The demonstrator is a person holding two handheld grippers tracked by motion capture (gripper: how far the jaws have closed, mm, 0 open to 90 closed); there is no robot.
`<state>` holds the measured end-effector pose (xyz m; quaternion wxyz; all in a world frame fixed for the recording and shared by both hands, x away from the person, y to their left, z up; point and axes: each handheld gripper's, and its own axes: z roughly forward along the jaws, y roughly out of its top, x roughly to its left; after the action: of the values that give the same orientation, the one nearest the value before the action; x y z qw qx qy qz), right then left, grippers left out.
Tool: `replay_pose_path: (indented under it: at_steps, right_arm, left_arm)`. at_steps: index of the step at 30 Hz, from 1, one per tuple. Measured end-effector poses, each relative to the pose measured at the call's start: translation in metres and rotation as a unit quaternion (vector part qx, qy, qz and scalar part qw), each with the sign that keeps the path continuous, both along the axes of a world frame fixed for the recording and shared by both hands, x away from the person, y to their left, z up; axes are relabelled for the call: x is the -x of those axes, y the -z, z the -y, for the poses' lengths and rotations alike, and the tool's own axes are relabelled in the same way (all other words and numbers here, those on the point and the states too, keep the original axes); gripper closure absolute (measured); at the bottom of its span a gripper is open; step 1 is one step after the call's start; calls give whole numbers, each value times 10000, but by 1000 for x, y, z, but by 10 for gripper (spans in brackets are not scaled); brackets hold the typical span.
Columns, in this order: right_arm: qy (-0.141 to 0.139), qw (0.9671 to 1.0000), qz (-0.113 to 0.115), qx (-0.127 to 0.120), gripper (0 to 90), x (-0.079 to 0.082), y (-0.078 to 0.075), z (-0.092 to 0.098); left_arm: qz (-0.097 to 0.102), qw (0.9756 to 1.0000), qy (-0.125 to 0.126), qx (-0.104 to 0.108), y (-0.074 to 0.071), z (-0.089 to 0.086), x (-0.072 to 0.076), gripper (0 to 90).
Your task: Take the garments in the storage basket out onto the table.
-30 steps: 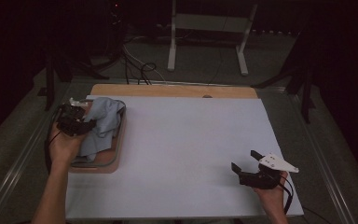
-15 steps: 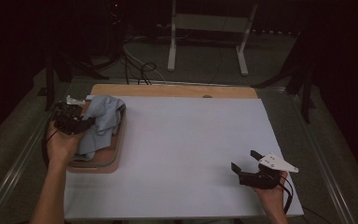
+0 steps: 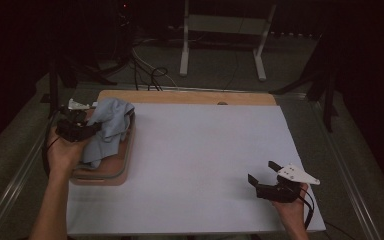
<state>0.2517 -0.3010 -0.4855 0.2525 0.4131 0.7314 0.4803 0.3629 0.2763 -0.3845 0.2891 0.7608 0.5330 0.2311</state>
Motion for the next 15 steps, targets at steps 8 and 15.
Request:
replay_pose_path:
  at_steps: [8,15]
  right_arm:
    - [7,10000,2,-12,78,0,0,0]
    - [40,10000,1,-18,78,0,0,1]
  left_arm:
    - [116,9999,86,20,-9,1,1,746]
    - [185,9997,130,16,-14,1,2,746]
